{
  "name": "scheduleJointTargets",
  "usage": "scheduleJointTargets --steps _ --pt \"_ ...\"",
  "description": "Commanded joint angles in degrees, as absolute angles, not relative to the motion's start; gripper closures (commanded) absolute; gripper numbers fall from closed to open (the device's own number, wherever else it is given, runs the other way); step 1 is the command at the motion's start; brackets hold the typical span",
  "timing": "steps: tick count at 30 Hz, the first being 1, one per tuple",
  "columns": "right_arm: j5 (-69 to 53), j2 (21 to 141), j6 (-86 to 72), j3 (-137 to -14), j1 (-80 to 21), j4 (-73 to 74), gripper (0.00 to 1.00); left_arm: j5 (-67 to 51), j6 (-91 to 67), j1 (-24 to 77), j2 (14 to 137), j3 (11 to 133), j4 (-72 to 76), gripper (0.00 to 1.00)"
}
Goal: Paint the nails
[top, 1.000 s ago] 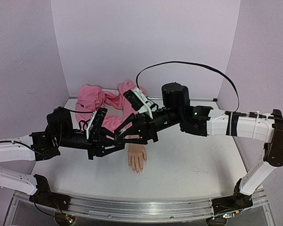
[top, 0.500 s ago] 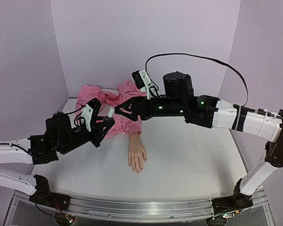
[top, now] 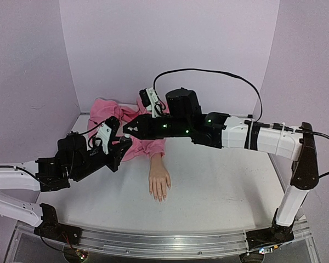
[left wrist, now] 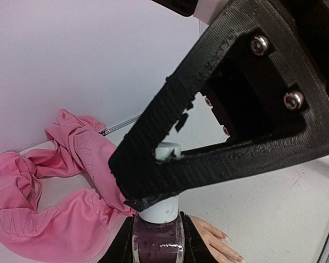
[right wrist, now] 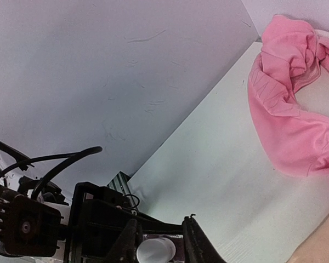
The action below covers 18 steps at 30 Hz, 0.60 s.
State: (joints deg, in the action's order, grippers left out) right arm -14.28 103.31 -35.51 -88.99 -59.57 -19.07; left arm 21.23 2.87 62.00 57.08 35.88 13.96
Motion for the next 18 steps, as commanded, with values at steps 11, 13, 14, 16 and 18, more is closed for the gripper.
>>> scheduleJointTargets --steps 11,13,14,16,18 --pt "-34.2 101.4 -27.3 -85.3 -58.2 -29.4 1.00 -0.7 -8.6 57.1 53.8 38.1 16.1 1.00" --pt "-46.9 100.2 -22.0 -82.7 -57.8 -32.3 1.00 -15.9 -10.9 53.0 52.9 37.8 17.0 1.00" --pt "-54.7 99.7 -19.1 -81.6 -57.7 -33.1 1.00 -24.6 -11.1 51.4 52.7 37.8 18.4 1.00" --pt "-72.0 99.0 -16.8 -78.6 -58.2 -36.5 1.00 -40.4 -12.3 49.5 52.9 37.8 21.3 1.00" --pt "-78.7 97.8 -15.4 -76.1 -59.1 -37.0 1.00 -52.7 -13.9 49.1 53.2 38.3 24.4 1.00"
